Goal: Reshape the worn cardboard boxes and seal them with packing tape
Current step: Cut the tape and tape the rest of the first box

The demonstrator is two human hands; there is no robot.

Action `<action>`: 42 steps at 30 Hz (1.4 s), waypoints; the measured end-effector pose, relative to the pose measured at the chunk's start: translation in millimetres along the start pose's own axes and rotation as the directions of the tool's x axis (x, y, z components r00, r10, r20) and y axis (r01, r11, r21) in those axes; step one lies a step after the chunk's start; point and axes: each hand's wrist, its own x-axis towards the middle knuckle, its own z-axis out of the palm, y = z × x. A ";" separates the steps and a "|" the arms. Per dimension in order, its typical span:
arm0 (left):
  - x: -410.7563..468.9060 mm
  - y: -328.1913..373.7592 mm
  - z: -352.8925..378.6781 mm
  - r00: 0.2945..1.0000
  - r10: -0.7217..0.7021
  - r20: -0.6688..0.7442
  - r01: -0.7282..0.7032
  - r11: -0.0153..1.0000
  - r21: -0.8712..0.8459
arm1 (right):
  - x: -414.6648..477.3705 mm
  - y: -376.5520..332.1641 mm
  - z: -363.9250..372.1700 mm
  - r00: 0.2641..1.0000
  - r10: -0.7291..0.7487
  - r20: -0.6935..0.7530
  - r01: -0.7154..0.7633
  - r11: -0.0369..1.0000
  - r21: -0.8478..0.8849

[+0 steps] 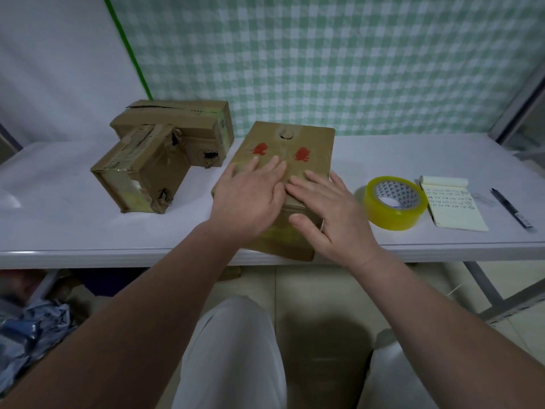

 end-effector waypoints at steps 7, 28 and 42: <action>0.8 2.1 -2.8 1.000 -0.008 0.012 0.007 1.000 0.007 | 18.4 21.6 -14.5 0.981 0.070 0.182 -0.058 0.996 -0.074; -42.6 -12.0 -23.4 0.998 0.012 0.067 -0.007 0.997 -0.081 | 37.2 18.1 -49.2 0.593 0.760 0.266 -0.742 0.387 0.548; -73.9 21.2 -5.1 0.948 -0.293 0.126 0.319 0.873 -0.370 | 59.4 27.4 -42.9 0.602 0.756 0.257 -0.760 0.445 0.474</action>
